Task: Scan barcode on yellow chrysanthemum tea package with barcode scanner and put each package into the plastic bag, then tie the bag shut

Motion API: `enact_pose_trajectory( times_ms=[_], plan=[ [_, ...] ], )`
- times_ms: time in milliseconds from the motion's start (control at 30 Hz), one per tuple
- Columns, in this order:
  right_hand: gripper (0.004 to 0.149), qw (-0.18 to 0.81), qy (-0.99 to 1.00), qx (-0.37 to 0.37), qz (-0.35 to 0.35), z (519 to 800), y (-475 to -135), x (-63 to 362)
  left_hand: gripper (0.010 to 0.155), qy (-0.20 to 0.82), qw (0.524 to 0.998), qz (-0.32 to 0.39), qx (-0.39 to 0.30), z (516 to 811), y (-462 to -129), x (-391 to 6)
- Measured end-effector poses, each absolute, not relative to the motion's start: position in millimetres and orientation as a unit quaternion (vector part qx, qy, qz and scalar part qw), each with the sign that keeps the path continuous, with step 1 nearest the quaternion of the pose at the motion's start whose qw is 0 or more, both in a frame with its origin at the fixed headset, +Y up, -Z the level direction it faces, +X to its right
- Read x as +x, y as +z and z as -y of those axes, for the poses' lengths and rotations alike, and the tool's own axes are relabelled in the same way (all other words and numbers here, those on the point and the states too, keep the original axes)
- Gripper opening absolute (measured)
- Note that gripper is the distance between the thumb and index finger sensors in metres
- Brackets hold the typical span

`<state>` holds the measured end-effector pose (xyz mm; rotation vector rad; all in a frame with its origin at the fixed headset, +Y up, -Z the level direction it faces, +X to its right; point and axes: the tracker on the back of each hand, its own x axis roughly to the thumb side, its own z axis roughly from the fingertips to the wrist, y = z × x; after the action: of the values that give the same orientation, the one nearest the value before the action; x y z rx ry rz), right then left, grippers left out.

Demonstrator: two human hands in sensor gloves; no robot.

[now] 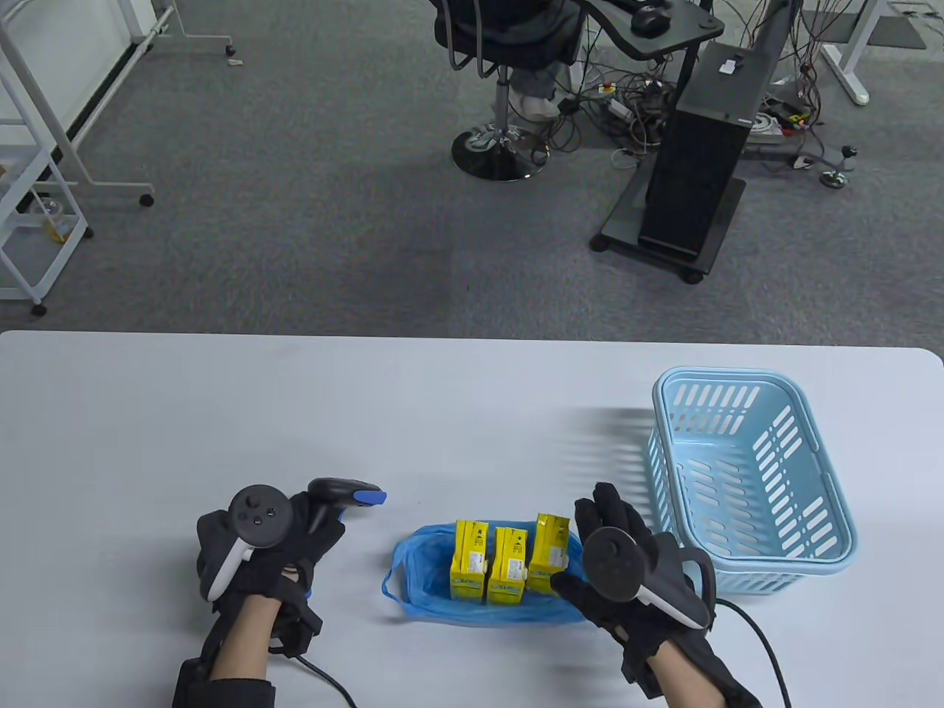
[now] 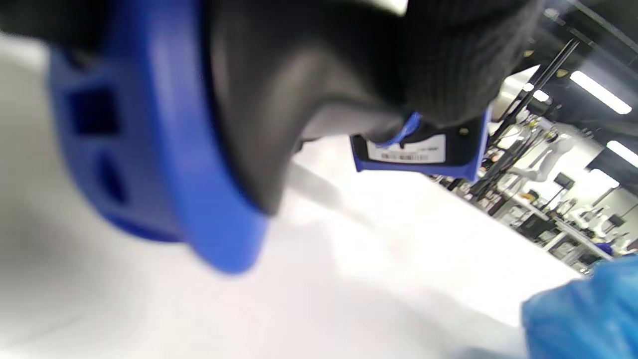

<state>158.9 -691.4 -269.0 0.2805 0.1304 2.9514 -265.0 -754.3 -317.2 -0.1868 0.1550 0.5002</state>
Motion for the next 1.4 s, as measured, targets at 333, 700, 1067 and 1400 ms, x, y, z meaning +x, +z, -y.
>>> enact_pose_trajectory(
  times_ms=[333, 700, 1067, 1400],
  plan=[
    [0.084, 0.061, 0.996, 0.042, -0.058, 711, -269, 179, 0.074, 0.258, 0.952, -0.107, -0.129, 765, -320, -264],
    [0.084, 0.017, 0.995, 0.027, -0.089, 735, -271, 183, 0.079, 0.171, 0.967, -0.169, -0.084, 756, -311, -265],
    [0.085, 0.016, 0.996, 0.02, -0.088, 743, -274, 188, 0.082, 0.074, 0.996, -0.015, 0.051, 708, -297, -211],
    [0.082, 0.008, 0.994, 0.007, -0.113, 757, -278, 188, 0.091, 0.076, 0.985, 0.133, -0.082, 722, -296, -165]
  ],
)
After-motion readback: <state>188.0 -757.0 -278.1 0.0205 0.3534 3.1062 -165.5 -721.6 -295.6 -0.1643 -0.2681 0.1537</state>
